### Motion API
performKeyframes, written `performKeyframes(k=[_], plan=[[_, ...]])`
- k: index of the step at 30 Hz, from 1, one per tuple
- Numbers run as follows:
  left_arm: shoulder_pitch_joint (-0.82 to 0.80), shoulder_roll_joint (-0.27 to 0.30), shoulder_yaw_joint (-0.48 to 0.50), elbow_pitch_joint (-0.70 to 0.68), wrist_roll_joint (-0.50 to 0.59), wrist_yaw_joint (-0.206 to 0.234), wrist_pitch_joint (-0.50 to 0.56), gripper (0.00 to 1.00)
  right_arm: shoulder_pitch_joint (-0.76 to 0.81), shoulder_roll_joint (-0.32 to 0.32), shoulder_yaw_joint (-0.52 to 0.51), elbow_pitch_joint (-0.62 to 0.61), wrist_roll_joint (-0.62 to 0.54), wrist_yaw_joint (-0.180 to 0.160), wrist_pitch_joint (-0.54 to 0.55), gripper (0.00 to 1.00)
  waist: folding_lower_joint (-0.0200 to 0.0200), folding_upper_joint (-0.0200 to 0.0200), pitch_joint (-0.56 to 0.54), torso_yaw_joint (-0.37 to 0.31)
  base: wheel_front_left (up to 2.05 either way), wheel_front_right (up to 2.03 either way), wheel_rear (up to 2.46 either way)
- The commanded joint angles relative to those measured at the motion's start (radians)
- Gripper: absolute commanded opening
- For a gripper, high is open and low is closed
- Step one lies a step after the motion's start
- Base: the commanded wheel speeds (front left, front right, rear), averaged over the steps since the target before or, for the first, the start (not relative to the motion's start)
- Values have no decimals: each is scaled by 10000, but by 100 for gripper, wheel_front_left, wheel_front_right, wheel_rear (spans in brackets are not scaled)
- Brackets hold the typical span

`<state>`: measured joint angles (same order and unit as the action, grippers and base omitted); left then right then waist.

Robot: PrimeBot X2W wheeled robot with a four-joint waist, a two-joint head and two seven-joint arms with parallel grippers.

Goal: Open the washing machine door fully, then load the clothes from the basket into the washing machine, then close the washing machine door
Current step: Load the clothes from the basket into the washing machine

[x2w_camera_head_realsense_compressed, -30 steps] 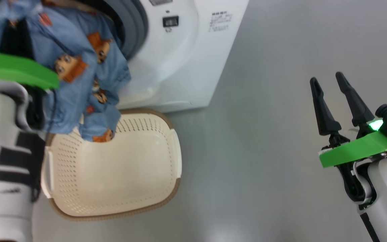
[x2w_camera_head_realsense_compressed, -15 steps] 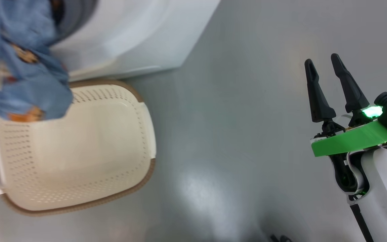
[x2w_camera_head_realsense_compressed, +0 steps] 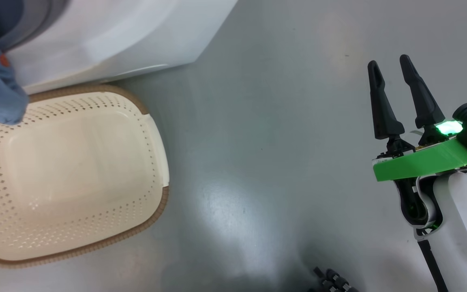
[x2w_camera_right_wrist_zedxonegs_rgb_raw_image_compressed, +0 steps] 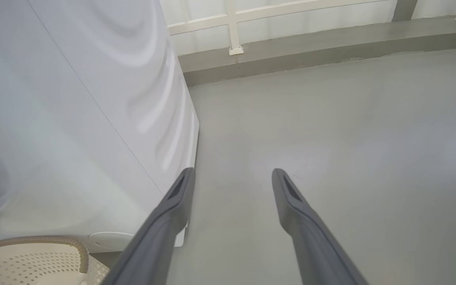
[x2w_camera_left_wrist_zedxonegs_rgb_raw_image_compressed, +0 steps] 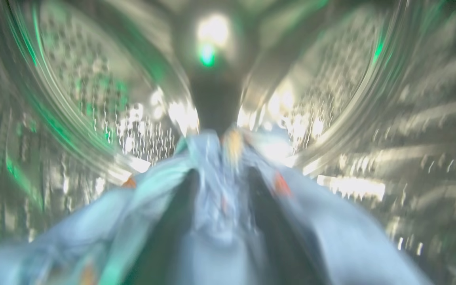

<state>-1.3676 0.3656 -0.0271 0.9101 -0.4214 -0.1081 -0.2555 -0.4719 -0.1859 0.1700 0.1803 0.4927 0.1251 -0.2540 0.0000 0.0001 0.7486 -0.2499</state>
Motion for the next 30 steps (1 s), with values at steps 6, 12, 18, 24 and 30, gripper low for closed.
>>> performKeyframes(k=[6, 12, 18, 24, 30], plan=[[51, 125, -240, 1545, -118, -115, 518, 100, 151, -143, 254, -11, -40, 56, -78, 100, 0, -1, -517, 374, 0, 0, 0], [235, -56, -449, 2211, -294, -196, 259, 100, 94, -218, 373, 165, 19, 56, -78, 100, 0, -1, -1093, 555, 0, 0, 0], [920, -268, -556, 2241, -585, -221, -4, 100, 137, -227, 540, 342, 105, 56, -78, 100, 0, -1, -1820, 700, 0, 0, 0], [2082, -519, -667, 1328, -973, -224, -57, 100, 254, -262, 624, 498, 191, 56, -78, 100, 0, -1, -2613, 930, 0, 0, 0], [3135, -615, -781, 597, -1174, -225, -60, 100, 485, -297, 590, 655, 247, 56, -78, 100, 0, -1, -3224, 1196, 0, 0, 0]])
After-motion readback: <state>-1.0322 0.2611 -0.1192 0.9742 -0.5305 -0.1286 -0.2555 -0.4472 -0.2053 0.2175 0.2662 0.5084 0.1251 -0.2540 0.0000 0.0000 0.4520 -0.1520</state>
